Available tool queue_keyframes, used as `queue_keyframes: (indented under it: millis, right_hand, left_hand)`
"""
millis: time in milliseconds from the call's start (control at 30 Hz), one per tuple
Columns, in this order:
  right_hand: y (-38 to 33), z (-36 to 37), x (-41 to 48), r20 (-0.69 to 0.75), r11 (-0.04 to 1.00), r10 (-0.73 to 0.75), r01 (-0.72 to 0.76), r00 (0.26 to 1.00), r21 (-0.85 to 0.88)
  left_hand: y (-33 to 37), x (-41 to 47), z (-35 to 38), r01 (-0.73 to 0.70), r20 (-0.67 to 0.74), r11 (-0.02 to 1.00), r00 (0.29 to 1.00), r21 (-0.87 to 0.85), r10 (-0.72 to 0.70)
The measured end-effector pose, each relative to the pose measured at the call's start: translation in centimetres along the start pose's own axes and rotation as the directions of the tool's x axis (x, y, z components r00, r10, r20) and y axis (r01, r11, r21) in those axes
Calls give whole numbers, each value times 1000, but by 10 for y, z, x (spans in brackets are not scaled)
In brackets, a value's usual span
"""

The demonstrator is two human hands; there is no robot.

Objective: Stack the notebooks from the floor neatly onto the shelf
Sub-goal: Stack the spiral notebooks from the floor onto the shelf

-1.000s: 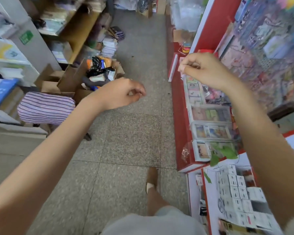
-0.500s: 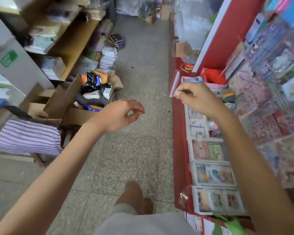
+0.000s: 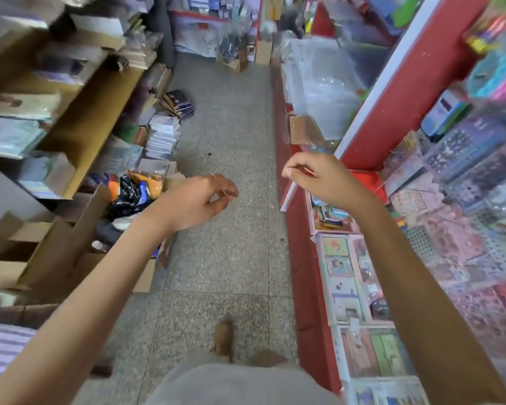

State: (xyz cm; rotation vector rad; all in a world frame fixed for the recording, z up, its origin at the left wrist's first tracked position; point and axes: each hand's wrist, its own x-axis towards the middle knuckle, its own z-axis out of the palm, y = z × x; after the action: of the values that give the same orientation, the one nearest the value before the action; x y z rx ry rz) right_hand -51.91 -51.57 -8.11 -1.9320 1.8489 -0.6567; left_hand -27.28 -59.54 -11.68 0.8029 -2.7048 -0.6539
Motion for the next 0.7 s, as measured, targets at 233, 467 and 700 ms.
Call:
queue_keyframes:
  millis: [233,467,700]
  right_hand:
    - [43,-19,100,-16,999,45,-45,999,8]
    - [119,-32,211,40,999,40,-40,998,-2]
    - [180,-64,343,135,999,-27,21,990,46]
  left_hand:
    - [-58,100,-19,-25,30,997,999,-71,28]
    - [-112,216,-13,-23,28,994,999,-107,26]
    - [-150,332,-21,95,69,987,994,-128,-87]
